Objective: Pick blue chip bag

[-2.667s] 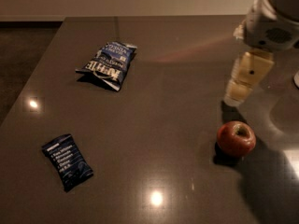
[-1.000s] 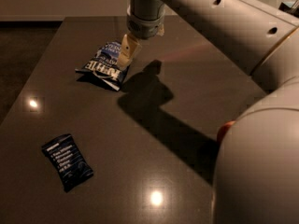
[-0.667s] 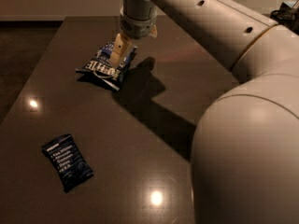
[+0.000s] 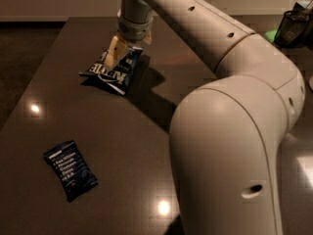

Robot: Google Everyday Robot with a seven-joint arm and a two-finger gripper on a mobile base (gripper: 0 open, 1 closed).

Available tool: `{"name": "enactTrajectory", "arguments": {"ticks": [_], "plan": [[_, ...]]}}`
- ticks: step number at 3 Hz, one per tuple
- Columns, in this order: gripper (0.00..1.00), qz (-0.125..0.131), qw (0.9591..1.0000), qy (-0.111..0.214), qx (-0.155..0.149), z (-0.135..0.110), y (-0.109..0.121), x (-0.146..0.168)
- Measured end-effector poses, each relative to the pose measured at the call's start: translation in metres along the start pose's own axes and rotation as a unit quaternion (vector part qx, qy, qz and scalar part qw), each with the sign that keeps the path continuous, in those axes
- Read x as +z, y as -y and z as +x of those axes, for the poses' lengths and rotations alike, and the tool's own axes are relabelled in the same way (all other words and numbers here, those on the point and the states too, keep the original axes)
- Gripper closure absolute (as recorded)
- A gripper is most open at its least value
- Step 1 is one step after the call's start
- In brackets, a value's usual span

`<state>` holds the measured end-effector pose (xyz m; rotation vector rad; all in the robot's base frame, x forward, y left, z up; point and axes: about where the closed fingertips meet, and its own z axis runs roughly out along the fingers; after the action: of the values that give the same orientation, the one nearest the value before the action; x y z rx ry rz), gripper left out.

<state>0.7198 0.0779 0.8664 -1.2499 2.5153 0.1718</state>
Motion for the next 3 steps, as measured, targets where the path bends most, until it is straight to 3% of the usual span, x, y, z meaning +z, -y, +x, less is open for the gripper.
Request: {"name": "enactTrajectory", "arguments": {"ticks": [2,3], "plan": [[0.03,-0.014,0.9998,0.0,-0.016,-0.0143,0.0071,0.0213],[0.33,-0.025,0.9994,0.002,-0.026,-0.0124,0.0036,0.0177]]}}
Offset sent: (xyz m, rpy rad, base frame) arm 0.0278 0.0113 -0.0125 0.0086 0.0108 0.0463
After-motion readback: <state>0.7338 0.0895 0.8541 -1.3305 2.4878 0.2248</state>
